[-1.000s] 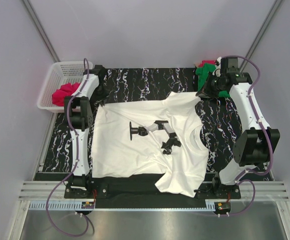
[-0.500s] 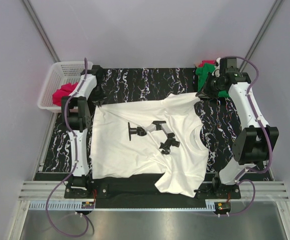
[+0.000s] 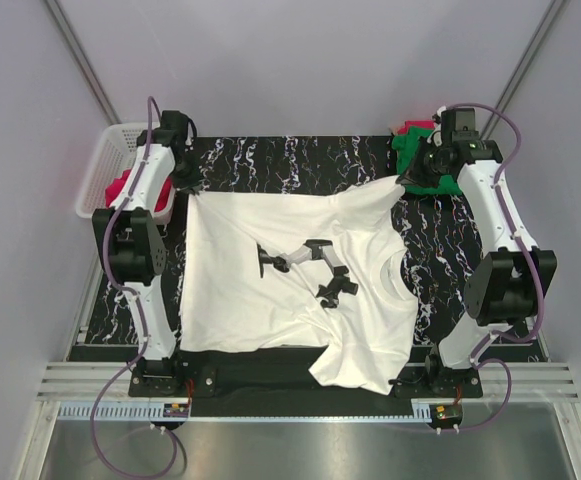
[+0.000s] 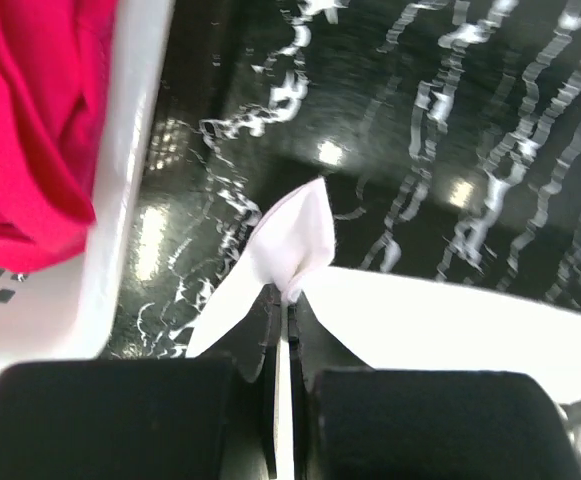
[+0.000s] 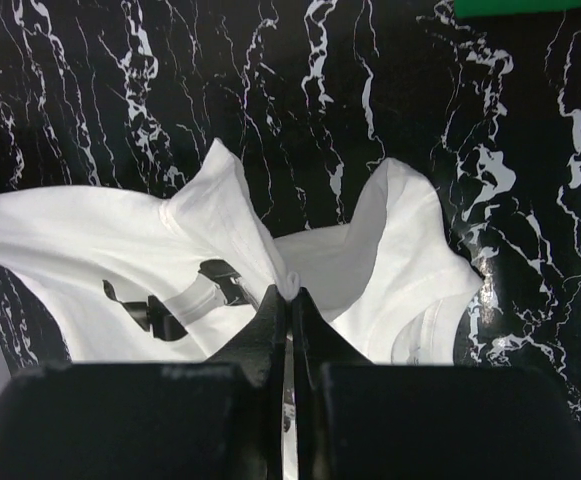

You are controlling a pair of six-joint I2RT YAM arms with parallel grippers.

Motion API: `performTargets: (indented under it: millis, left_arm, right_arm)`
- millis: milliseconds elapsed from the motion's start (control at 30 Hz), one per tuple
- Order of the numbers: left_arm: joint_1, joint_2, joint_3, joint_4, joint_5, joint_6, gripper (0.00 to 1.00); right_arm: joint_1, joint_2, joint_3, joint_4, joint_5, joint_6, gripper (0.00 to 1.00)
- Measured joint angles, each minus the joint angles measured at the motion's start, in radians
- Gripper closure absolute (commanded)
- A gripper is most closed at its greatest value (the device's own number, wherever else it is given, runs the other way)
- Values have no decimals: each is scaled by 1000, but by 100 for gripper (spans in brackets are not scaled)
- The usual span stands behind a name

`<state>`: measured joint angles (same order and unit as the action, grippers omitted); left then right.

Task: Fold and stack the t-shirts
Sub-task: Fold the tshirt

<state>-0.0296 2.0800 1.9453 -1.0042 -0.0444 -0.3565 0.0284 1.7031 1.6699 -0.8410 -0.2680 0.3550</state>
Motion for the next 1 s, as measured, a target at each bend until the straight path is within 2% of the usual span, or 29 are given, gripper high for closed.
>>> performTargets:
  millis: [400, 1000]
  left_arm:
    - [-31, -164, -179, 32, 49, 49, 100]
    - [-31, -224, -207, 55, 53, 61, 100]
  right_arm:
    - [0, 40, 145, 6, 25, -1, 100]
    - [3, 60, 219, -16, 42, -9, 100]
